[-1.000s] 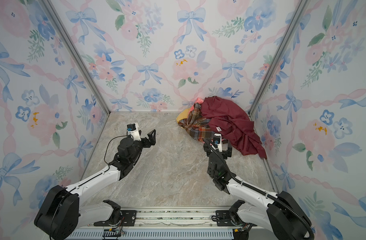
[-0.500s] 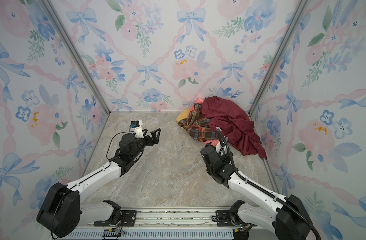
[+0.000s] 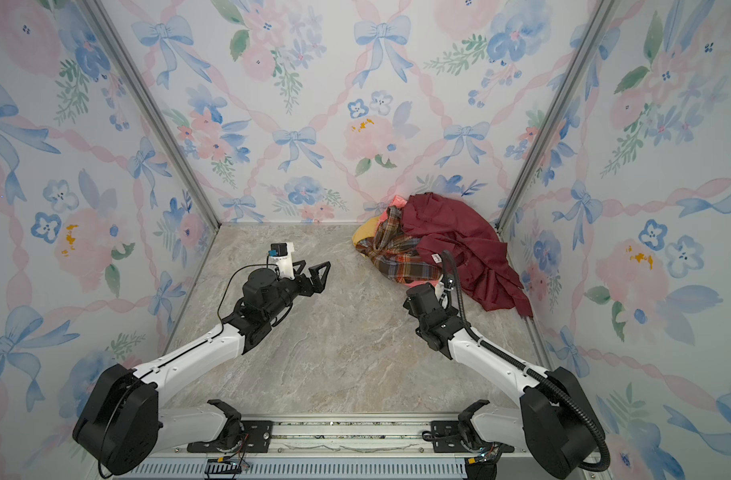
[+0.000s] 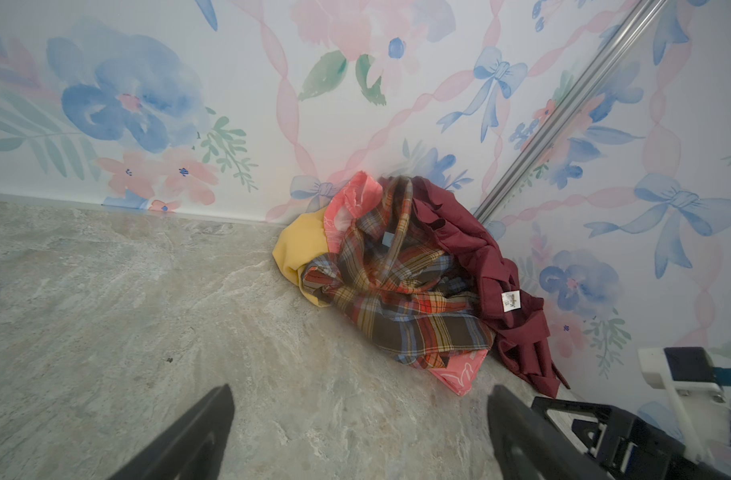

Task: Pick out a specific cloth from the pile
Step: 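Raise both grippers and move them toward the clothes pile, then reach the right gripper into the pile and grasp the pink jacket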

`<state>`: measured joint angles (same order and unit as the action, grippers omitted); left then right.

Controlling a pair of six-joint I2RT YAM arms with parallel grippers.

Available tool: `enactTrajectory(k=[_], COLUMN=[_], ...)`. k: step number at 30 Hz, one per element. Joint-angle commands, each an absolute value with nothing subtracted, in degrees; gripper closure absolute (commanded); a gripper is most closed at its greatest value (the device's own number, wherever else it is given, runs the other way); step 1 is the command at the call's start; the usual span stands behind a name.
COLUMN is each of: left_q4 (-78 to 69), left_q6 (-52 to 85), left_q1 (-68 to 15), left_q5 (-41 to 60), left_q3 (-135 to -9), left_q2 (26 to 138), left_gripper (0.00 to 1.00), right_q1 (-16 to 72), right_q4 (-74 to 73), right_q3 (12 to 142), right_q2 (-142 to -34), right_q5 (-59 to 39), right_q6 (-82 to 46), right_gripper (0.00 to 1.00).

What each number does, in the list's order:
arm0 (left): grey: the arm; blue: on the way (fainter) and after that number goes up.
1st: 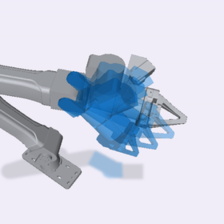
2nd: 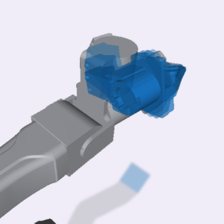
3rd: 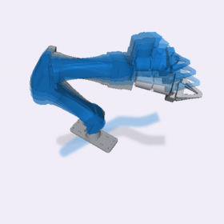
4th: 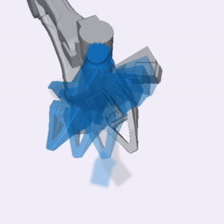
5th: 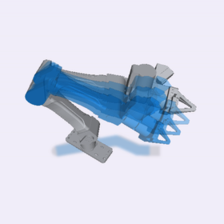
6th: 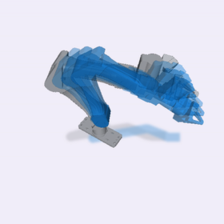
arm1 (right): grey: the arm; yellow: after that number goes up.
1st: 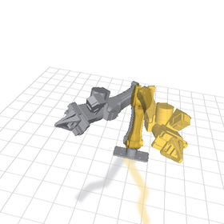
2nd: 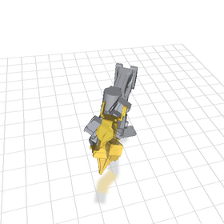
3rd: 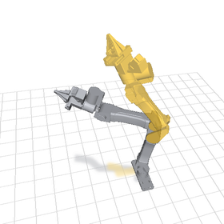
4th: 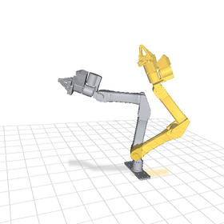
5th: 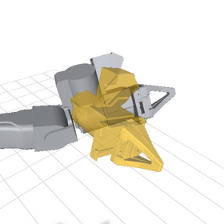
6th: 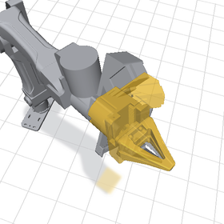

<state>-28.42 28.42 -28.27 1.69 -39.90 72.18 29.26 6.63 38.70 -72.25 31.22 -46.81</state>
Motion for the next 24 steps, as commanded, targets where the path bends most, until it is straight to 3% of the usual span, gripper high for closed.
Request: enactTrajectory(k=[1,15,24], left_q4=[-27.5,-27.5,-27.5], left_q6=[29.1,29.4,29.7], left_q1=[-29.3,-30.3,-30.2], left_q5=[3.2,3.9,4.3], left_q3=[-41.2,-41.2,-41.3], left_q2=[71.8,71.5,72.0], left_gripper=[0.05,0.07,0.07], right_q1=[26.3,20.5,18.6], right_q4=[3.7,-4.7,-8.3], right_q3=[40.4,45.6,48.2], right_q2=[-74.7,-88.4,-96.4], right_q5=[22.1,13.3,12.2], right_q6=[-50.0,-55.2,-56.2], right_gripper=[0.03,0.13,0.37])
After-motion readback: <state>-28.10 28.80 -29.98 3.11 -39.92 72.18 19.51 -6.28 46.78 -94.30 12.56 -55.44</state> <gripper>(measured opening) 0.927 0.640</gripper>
